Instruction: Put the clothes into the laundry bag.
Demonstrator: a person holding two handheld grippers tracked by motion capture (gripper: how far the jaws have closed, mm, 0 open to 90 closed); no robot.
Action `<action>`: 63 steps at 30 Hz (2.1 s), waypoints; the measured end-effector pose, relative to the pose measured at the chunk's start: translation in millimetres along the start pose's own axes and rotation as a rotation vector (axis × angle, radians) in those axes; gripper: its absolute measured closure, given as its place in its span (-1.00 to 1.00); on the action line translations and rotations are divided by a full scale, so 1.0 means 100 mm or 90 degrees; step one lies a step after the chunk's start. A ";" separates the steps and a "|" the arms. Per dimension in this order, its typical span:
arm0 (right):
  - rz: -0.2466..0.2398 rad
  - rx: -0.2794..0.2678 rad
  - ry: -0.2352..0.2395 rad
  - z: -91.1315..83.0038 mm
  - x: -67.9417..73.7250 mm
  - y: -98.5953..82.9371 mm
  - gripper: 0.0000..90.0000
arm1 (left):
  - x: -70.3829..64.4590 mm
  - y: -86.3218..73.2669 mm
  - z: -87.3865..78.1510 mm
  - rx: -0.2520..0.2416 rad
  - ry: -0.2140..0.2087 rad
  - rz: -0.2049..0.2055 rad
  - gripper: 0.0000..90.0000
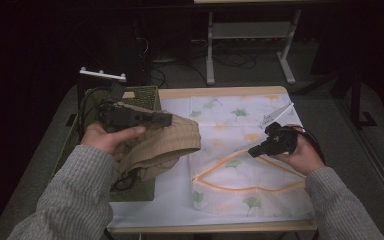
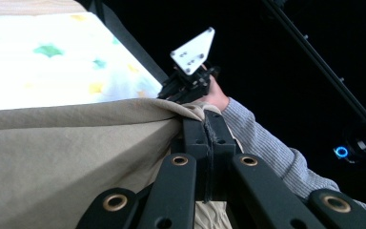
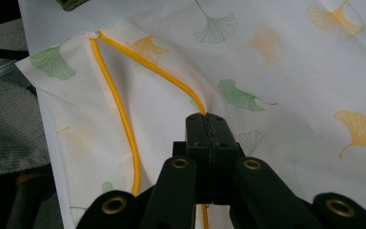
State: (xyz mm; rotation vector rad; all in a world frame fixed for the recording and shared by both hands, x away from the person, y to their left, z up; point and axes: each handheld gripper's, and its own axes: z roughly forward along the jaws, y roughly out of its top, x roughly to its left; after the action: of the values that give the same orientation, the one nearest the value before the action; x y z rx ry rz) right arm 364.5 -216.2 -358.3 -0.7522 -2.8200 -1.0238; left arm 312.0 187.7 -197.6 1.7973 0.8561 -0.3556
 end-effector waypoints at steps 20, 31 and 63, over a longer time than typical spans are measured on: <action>0.008 -0.009 0.002 -0.05 -0.03 -0.02 0.98 | -0.58 0.33 0.72 0.073 -0.066 0.085 1.00; 0.010 -0.014 0.002 -0.06 -0.02 -0.02 0.98 | -0.02 -0.23 1.34 0.172 -0.046 0.018 1.00; 0.010 0.010 0.002 0.06 0.00 0.05 0.98 | 0.21 -0.61 1.45 0.150 -0.008 -0.043 0.17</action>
State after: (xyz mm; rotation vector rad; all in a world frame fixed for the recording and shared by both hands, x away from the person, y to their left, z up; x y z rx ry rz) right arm 367.0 -209.1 -360.2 -0.7691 -2.8115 -0.9982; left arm 306.7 74.9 -308.9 1.9830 0.8976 -0.5289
